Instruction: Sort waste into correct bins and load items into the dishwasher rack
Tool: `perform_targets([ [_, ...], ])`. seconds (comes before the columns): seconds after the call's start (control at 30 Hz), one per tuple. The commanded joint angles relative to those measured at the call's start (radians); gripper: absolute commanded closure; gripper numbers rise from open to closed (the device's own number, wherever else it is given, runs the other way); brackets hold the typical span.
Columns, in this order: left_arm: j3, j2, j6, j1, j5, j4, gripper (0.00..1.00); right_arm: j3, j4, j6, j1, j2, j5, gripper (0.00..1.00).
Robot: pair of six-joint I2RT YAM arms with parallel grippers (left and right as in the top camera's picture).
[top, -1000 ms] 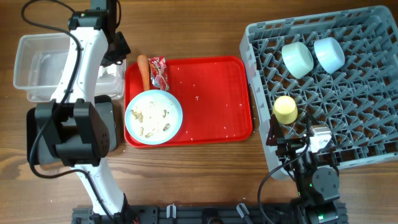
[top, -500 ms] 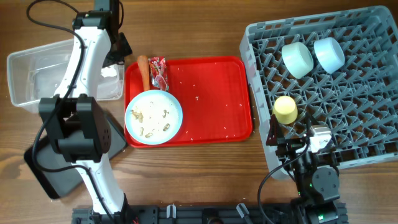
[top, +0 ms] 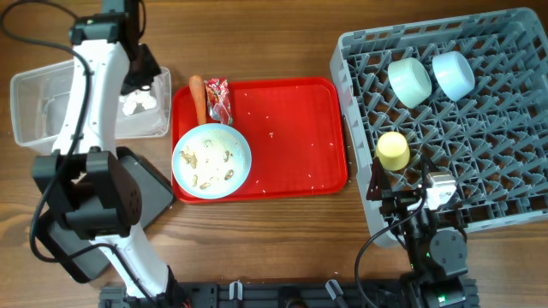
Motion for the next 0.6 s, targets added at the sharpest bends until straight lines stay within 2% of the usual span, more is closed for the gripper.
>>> perform_targets([
  [0.0, -0.006, -0.016, -0.021, 0.04, 0.054, -0.058, 0.09, -0.001, 0.004, 0.014, -0.004, -0.013, 0.001, 0.0],
  [0.07, -0.005, -0.056, -0.039, 0.051, 0.055, -0.137, 0.02, -0.001, 0.004, 0.014, -0.004, -0.013, 0.001, 0.0],
  [0.1, -0.005, -0.08, -0.073, 0.052, 0.051, -0.163, 0.02, -0.001, 0.004, 0.014, -0.004, -0.013, 0.001, 0.0],
  [0.17, -0.005, -0.144, -0.134, 0.053, 0.05, -0.213, 0.11, -0.001, 0.004, 0.014, -0.004, -0.013, 0.001, 0.0],
  [0.27, -0.005, -0.25, -0.264, 0.053, 0.03, -0.319, 0.55, -0.001, 0.004, 0.014, -0.004, -0.013, 0.001, 0.0],
  [0.3, -0.005, -0.283, -0.309, 0.053, -0.005, -0.369, 0.74, -0.001, 0.004, 0.014, -0.004, -0.013, 0.001, 0.0],
  [0.33, -0.006, -0.309, -0.363, 0.053, -0.059, -0.425, 0.83, -0.001, 0.004, 0.014, -0.004, -0.013, 0.001, 0.0],
  [0.4, -0.027, -0.347, -0.463, 0.053, -0.159, -0.495, 0.96, -0.001, 0.004, 0.014, -0.004, -0.013, 0.001, 0.0],
  [0.57, -0.253, -0.452, -0.686, 0.113, -0.208, -0.459, 0.96, -0.001, 0.004, 0.014, -0.004, -0.013, 0.001, 0.0],
])
